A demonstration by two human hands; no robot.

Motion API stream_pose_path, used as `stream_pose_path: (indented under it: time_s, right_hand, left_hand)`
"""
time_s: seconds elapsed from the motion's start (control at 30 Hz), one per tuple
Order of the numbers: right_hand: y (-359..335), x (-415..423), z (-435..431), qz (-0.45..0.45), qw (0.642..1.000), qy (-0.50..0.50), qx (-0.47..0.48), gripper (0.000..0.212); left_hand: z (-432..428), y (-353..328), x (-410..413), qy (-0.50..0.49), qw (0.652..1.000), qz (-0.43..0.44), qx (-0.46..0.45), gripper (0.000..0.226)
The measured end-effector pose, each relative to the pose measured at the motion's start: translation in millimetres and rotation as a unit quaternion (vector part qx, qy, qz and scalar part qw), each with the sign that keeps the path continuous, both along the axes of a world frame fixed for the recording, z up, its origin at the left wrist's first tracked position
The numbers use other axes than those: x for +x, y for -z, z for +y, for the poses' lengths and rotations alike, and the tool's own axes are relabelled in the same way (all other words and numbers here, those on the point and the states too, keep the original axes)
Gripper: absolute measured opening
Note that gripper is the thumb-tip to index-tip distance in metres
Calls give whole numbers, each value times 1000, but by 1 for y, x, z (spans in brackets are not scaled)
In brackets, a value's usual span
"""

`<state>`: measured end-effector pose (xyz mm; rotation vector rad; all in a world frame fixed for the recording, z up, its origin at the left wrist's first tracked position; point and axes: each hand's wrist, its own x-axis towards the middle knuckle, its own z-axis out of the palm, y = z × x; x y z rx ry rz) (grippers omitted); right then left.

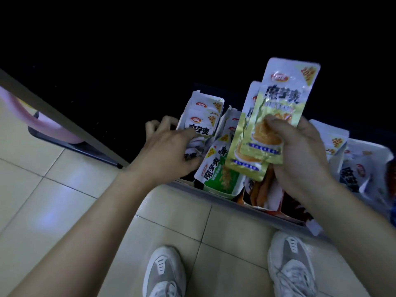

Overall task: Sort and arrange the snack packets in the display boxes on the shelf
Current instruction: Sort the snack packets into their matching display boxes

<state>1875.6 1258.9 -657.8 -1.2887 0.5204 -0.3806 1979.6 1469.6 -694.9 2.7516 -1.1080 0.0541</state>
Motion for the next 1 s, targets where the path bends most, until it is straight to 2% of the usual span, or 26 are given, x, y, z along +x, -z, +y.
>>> stream_pose_path:
  time_s: [0.07,0.13,0.3,0.4,0.47,0.57,0.63,0.73,0.83,1.0]
  right_hand:
    - [-10,13,-7,-27,999,-15,-41,7]
    - [-21,29,-10,-54,996,-26,-62,13]
    - [-30,60,5,-109,988,-84,-71,19]
    - [-21,71,16,-81,981,-122,-130,26]
    - [-13,75,22,-46,970,-161,-175,19]
    - [-6,78,25,-15,946,-223,-235,25]
    - [-6,78,24,-10,933,-248,-262,30]
    - [-15,76,16,-23,918,-252,-307,33]
    - [-24,75,8,-21,903,-278,-326,36]
    - [-26,82,14,-9,874,-336,-351,17]
  left_hand:
    - [7,2,-12,-8,997,-17,-73,29]
    - [15,5,-25,-22,988,-36,-146,19]
    - [39,18,-51,8,978,-34,-205,30]
    - [46,25,-58,22,978,-13,-207,45]
    - [47,25,-60,22,976,-10,-216,47]
    - [47,29,-59,5,969,8,-246,47]
    - [47,32,-58,-3,965,10,-261,43]
    - [47,33,-57,-16,956,7,-292,26]
    - [44,28,-57,-69,935,39,-345,20]
    - [43,21,-54,-173,889,106,-410,16]
